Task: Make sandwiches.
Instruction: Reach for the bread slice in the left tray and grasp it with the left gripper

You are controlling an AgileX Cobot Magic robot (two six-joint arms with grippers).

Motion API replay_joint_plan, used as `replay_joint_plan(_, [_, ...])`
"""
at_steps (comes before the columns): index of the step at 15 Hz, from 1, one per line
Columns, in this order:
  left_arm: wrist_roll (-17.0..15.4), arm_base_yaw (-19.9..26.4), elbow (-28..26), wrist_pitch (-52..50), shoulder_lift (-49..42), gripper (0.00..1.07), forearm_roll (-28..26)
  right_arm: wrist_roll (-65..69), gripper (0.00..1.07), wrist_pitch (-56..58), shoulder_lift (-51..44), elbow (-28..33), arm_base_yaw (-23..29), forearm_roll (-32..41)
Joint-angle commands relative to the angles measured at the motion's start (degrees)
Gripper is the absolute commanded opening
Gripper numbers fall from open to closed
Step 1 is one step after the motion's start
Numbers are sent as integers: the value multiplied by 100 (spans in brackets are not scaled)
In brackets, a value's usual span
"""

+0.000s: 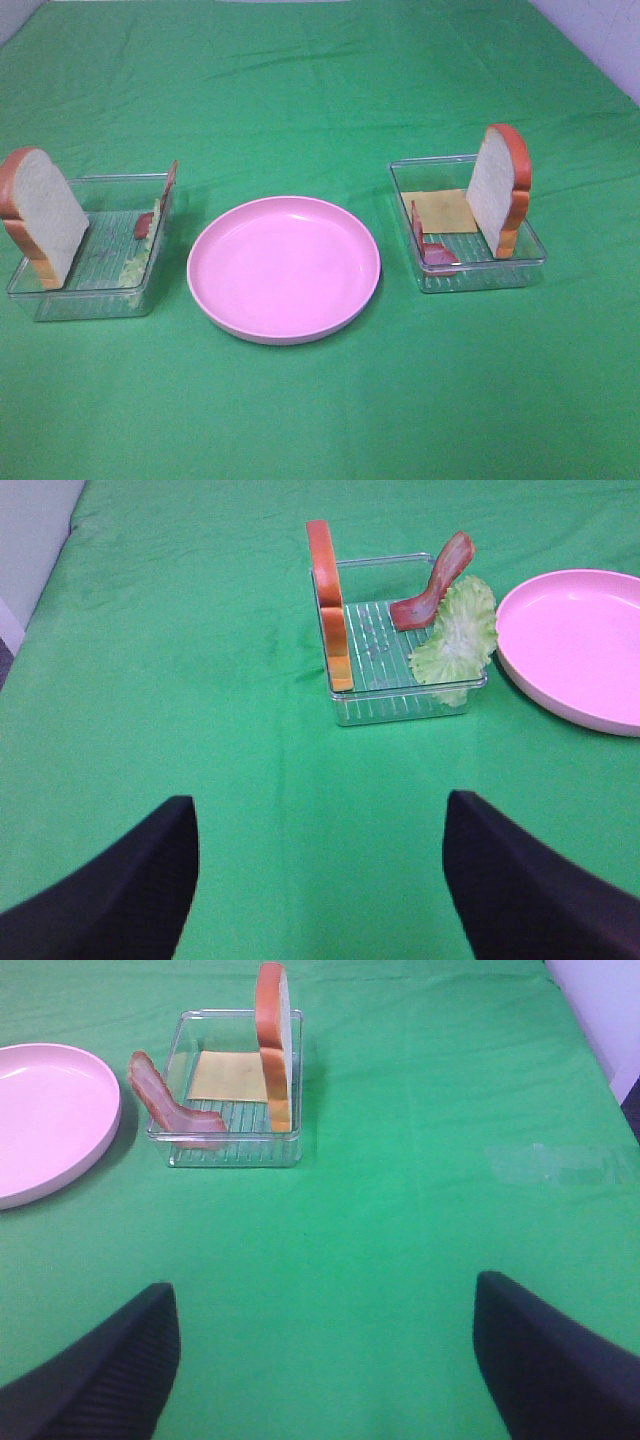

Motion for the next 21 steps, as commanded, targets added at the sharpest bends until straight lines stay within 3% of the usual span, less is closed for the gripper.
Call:
replay_joint_plan(1, [-29,-29,-23,-80,-40,66,-17,-74,76,-69,-74,6,-11,17])
replay_joint_plan(5, [-63,-29,-418,-487,934,69,-6,-74,76,-69,-74,6,-11,17])
replay_joint_plan(6, [-235,-29,-728,-756,1816,70,-11,-74,76,-69,-74,6,-11,17])
replay_joint_plan(8, [-292,-29,-1026,-968,2618,70,-11,-74,76,-69,-74,6,-11,17])
replay_joint_plan(11, [-292,-29,-1811,-1117,4458,70,-17,-74,76,-69,-74,6,-11,17])
replay_joint_plan(15, [-246,-29,-3249,-693,6996,71,-46,-74,76,-69,-74,6,-11,17])
replay_joint_plan(17, [-241,-52,-3867,-533,7964,78,-46,-74,76,-69,-74,6,-11,17])
replay_joint_plan(21, [-246,-80,-4595,-550,9305,79,-132,-74,76,-69,-74,6,-11,17])
